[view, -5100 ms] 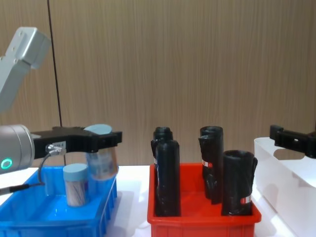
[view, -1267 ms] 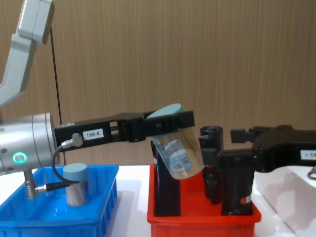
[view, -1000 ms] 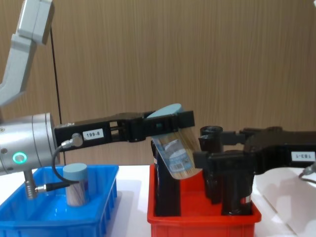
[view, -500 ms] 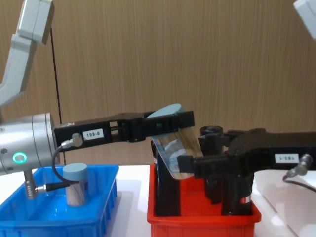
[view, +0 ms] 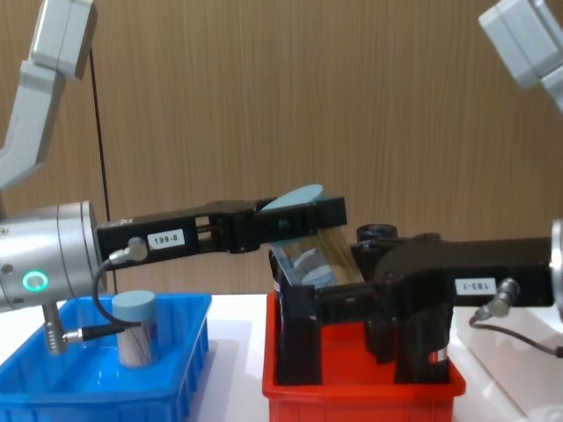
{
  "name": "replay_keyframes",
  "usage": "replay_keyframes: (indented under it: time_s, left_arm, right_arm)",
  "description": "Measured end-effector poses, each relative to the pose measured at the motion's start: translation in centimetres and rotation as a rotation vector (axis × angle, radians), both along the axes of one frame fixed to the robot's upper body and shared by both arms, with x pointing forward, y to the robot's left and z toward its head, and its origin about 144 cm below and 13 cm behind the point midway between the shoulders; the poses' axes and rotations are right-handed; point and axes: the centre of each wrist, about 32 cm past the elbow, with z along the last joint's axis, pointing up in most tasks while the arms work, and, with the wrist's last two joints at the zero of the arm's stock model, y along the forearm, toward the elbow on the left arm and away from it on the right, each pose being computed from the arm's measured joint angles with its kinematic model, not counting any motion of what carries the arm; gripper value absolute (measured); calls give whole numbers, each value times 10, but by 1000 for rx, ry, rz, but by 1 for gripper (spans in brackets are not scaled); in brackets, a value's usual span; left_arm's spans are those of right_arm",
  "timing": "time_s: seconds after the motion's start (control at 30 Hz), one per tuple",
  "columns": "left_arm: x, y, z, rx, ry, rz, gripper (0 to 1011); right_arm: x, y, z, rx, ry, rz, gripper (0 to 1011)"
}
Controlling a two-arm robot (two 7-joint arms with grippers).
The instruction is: Pick the cotton swabs from the blue box and place them into the white box.
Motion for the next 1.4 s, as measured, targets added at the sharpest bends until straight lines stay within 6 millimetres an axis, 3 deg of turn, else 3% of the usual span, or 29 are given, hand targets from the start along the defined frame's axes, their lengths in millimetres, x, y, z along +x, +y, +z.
replay_keyframes:
  time_s: [0.53, 0.7, 1.0, 1.3, 1.4]
  left_arm:
    - [0, 0, 0, 0, 0, 0, 666]
    - [0, 0, 0, 0, 0, 0, 666]
    - [0, 0, 0, 0, 0, 0, 666]
    - [0, 0, 0, 0, 0, 0, 666]
    - [0, 0, 0, 0, 0, 0, 732]
  right_arm:
    - [7, 10, 0, -32, -26, 14, 1000]
    - [8, 11, 1, -46, -39, 10, 907]
    - [9, 13, 2, -57, -49, 6, 644]
    - [9, 12, 2, -56, -48, 6, 637]
    - [9, 12, 2, -54, -48, 6, 637]
